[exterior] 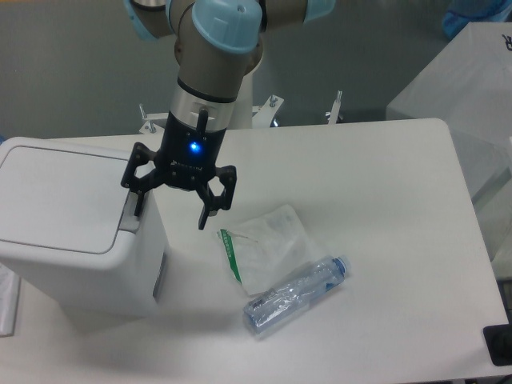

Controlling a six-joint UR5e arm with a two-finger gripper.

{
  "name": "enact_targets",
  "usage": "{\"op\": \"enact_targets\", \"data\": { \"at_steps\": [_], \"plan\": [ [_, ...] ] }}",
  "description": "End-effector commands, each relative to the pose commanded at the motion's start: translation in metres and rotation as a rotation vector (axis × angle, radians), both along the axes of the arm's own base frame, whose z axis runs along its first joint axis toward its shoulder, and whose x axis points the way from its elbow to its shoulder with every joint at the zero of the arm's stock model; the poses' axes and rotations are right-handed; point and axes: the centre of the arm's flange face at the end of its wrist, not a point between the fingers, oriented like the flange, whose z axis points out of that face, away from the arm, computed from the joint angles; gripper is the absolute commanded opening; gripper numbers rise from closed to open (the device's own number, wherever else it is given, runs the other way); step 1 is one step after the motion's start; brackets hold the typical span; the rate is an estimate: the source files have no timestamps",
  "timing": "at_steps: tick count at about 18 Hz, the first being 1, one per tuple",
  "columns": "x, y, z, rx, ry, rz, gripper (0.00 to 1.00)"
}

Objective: Open the trash can

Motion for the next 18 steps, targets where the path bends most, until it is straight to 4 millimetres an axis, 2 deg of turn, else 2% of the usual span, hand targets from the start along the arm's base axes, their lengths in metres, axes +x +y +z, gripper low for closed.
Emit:
{"op": "enact_targets", "data": {
  "at_steps": [5, 8, 10, 12, 14, 18],
  "plan": [
    [0.0, 0.001, 0.0, -0.002, -0.007, 0.004, 1.0],
    [-0.004, 0.004, 0.023, 0.032, 0.014, 0.011, 1.0],
    [-0.014, 0.002, 0.041, 0.06, 0.038, 0.022, 1.0],
    [-0.041, -0.012, 0.051, 0.073, 0.064, 0.059, 1.0],
    [-0.064, -0.023, 0.047, 0.069, 0.093, 0.067, 1.0],
    [-0.117, -0.031, 0.006, 0.025, 0.156, -0.028, 1.0]
  ]
}}
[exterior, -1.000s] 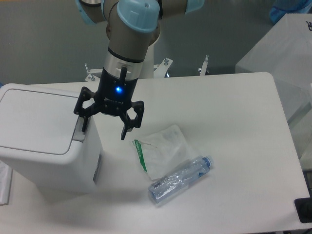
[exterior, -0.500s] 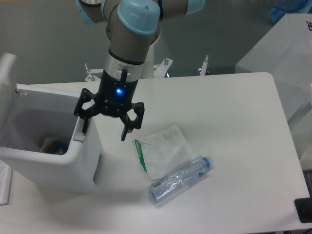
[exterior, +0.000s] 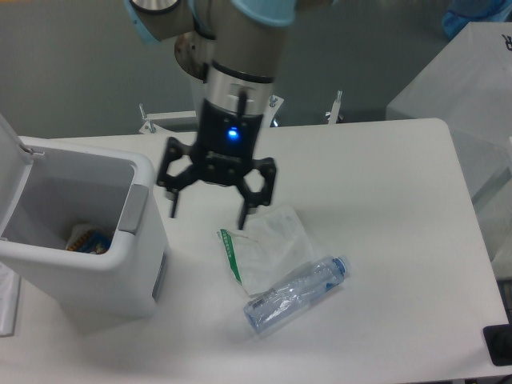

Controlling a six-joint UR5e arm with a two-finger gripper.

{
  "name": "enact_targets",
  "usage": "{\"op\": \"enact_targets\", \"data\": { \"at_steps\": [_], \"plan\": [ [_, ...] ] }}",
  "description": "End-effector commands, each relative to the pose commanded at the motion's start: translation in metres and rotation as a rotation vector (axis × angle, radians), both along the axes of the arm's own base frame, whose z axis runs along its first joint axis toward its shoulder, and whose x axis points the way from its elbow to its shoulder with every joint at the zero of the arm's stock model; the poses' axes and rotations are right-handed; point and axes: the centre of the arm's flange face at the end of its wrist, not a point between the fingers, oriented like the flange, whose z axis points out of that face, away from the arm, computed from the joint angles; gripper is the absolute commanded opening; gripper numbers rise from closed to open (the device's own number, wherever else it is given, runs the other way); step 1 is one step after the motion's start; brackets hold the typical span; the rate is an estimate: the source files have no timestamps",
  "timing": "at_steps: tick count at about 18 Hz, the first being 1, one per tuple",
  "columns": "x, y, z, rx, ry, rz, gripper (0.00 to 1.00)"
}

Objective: Open the trash can

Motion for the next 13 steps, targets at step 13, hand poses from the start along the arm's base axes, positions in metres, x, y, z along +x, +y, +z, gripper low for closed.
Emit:
{"op": "enact_targets", "data": {
  "at_steps": [13],
  "plan": [
    [-0.135, -0.047, -0.086, -0.359, 0.316, -0.344, 1.0]
  ]
}}
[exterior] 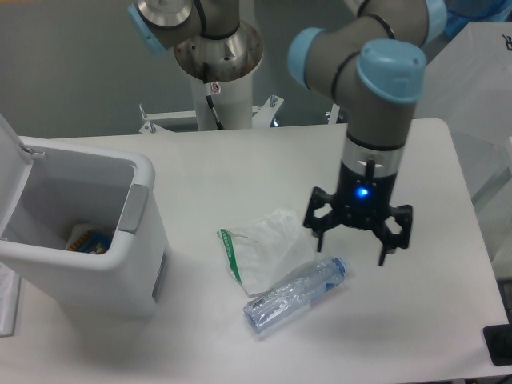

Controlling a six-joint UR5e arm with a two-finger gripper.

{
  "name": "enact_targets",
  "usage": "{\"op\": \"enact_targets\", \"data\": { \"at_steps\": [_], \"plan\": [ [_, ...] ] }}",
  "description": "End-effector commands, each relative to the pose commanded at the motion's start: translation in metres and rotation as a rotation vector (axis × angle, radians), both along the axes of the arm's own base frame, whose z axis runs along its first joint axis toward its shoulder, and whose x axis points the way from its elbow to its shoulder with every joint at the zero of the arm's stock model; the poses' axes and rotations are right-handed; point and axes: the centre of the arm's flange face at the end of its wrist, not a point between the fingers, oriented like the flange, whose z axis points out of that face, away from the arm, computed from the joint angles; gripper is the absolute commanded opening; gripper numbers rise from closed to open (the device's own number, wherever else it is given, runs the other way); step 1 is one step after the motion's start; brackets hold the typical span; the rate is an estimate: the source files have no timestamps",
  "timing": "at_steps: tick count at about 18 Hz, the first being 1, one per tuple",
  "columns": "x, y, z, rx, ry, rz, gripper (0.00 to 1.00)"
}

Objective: Open the trash can

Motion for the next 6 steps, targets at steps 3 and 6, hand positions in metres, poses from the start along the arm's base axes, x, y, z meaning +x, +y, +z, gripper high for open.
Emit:
{"op": "enact_targets", "data": {
  "at_steps": [3, 6],
  "plan": [
    [-0.006, -0.005, -0.009, -0.093, 0.013, -0.056, 1.0],
    [-0.017, -0.007, -0.008, -0.217, -0.027, -0.155, 1.0]
  ]
}}
